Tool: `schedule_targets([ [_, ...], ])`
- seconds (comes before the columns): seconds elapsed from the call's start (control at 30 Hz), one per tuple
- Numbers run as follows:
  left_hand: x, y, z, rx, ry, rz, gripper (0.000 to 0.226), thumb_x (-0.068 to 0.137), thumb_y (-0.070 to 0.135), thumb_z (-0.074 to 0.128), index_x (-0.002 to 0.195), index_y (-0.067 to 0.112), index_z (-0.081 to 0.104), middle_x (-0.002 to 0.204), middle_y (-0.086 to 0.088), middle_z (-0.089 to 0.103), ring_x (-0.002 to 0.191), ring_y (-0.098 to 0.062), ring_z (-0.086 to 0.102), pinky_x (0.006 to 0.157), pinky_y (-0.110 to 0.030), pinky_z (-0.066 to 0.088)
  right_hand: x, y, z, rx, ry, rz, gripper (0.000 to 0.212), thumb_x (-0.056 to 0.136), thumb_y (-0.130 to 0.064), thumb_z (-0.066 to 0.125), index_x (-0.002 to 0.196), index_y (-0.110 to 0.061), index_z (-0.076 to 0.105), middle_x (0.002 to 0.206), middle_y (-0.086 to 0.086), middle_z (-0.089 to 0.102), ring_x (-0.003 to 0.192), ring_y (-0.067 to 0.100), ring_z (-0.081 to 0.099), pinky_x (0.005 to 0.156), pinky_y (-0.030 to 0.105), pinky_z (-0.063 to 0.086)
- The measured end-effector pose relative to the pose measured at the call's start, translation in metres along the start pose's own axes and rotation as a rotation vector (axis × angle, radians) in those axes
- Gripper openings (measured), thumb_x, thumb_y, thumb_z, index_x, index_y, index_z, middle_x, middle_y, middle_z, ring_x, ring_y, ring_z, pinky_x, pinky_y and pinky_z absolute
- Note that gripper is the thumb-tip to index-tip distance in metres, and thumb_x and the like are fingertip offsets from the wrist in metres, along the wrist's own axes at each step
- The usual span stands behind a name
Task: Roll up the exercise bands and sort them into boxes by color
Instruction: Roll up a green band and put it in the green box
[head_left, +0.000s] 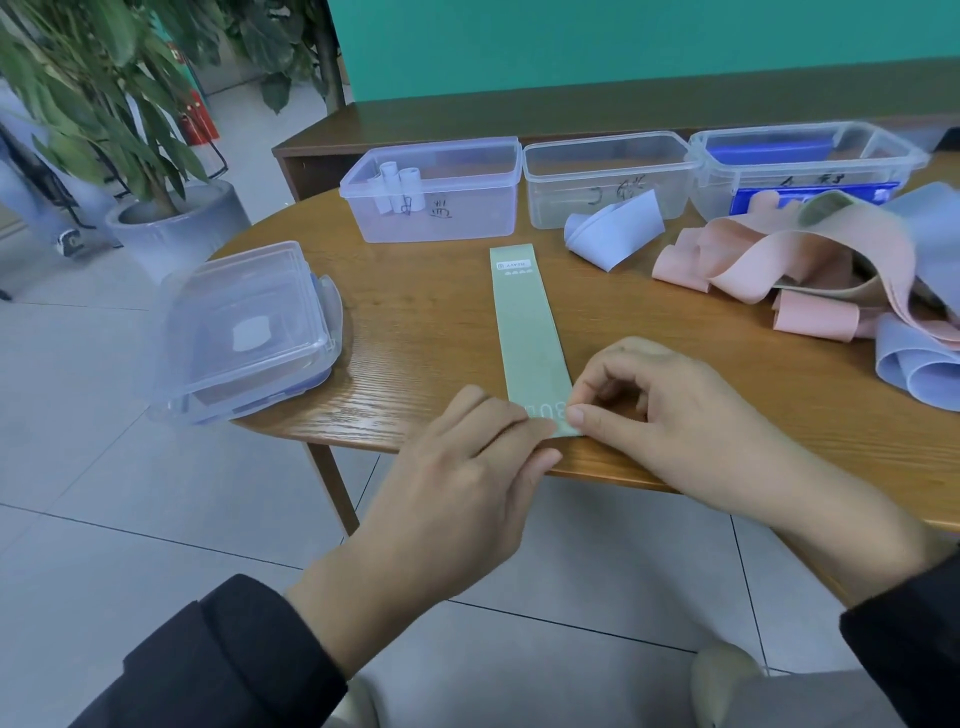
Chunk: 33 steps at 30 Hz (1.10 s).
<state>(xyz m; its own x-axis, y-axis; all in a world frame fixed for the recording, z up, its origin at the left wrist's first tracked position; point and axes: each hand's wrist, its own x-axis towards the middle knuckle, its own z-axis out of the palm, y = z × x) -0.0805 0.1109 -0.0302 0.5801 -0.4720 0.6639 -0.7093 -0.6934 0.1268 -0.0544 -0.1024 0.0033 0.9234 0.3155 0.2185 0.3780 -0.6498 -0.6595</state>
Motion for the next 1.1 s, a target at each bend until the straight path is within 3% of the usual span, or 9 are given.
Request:
schedule_targets([
  [0.1,-0.002,0.003,0.001,0.023,-0.001,-0.006,0.024,0.102,0.018,0.06,0.115,0.002,0.073,0.098,-0.006,0.066,0.089,-0.024,0.058,0.079,-0.039,0.051,-0.005,0.002,0.006,-0.082,0.058,-0.096,0.006,0.092,-0.036,0.063,0.09,-0.032,0.066,0.099,-0.018,0.059,0.096,0.003,0.056,0.077,0.014,0.039],
  [0.23,-0.005,0.004,0.001,0.027,-0.024,-0.019,0.027,0.103,0.02,0.057,0.12,0.003,0.071,0.1,-0.006,0.065,0.092,-0.026,0.058,0.079,-0.042,0.051,-0.011,0.004,0.01,-0.163,0.097,-0.231,0.015,0.097,-0.032,0.057,0.094,-0.023,0.069,0.1,-0.014,0.061,0.097,0.009,0.057,0.083,0.029,0.048],
  [0.43,-0.01,0.006,0.0,-0.007,-0.071,-0.048,0.038,0.105,0.029,0.053,0.129,0.002,0.066,0.109,-0.006,0.063,0.104,-0.027,0.057,0.084,-0.045,0.049,-0.023,0.001,0.011,-0.305,0.133,-0.311,0.019,0.1,-0.023,0.06,0.102,-0.015,0.076,0.108,-0.009,0.067,0.105,0.014,0.061,0.082,0.036,0.056],
  [0.57,-0.009,0.006,-0.002,0.071,-0.102,-0.072,0.047,0.105,0.04,0.046,0.131,0.005,0.064,0.116,-0.004,0.062,0.111,-0.025,0.055,0.086,-0.043,0.047,-0.029,-0.002,0.012,-0.452,0.141,-0.324,0.033,0.099,-0.029,0.049,0.112,-0.014,0.076,0.114,-0.007,0.069,0.11,0.015,0.06,0.081,0.036,0.057],
  [0.77,-0.003,-0.001,0.002,0.17,-0.134,-0.102,0.052,0.104,0.052,0.045,0.131,0.014,0.065,0.127,0.001,0.062,0.12,-0.025,0.054,0.089,-0.041,0.043,-0.025,0.003,0.014,-0.47,0.105,-0.271,0.043,0.1,-0.035,0.042,0.125,-0.015,0.07,0.128,-0.006,0.066,0.12,0.017,0.055,0.09,0.046,0.054],
  [0.87,-0.001,-0.003,0.0,0.199,-0.177,-0.113,0.058,0.102,0.061,0.039,0.133,0.018,0.064,0.137,0.001,0.057,0.124,-0.026,0.052,0.092,-0.042,0.041,-0.025,0.002,0.013,-0.46,0.111,-0.298,0.043,0.101,-0.033,0.043,0.13,-0.014,0.068,0.137,-0.005,0.062,0.127,0.018,0.054,0.097,0.043,0.051],
  [0.97,0.0,-0.005,-0.002,0.199,-0.224,-0.124,0.063,0.102,0.065,0.032,0.137,0.021,0.061,0.147,0.0,0.05,0.128,-0.025,0.049,0.095,-0.044,0.039,-0.028,-0.001,0.014,-0.431,0.101,-0.346,0.043,0.102,-0.032,0.042,0.131,-0.013,0.067,0.137,-0.003,0.063,0.133,0.015,0.052,0.107,0.031,0.039],
  [1.1,0.003,-0.005,-0.002,0.219,-0.272,-0.15,0.069,0.102,0.067,0.022,0.141,0.022,0.057,0.157,0.0,0.04,0.133,-0.025,0.045,0.097,-0.046,0.038,-0.029,-0.005,0.019,-0.46,0.044,-0.296,0.047,0.103,-0.035,0.038,0.136,-0.012,0.063,0.141,0.0,0.062,0.137,0.015,0.049,0.11,0.027,0.031],
])
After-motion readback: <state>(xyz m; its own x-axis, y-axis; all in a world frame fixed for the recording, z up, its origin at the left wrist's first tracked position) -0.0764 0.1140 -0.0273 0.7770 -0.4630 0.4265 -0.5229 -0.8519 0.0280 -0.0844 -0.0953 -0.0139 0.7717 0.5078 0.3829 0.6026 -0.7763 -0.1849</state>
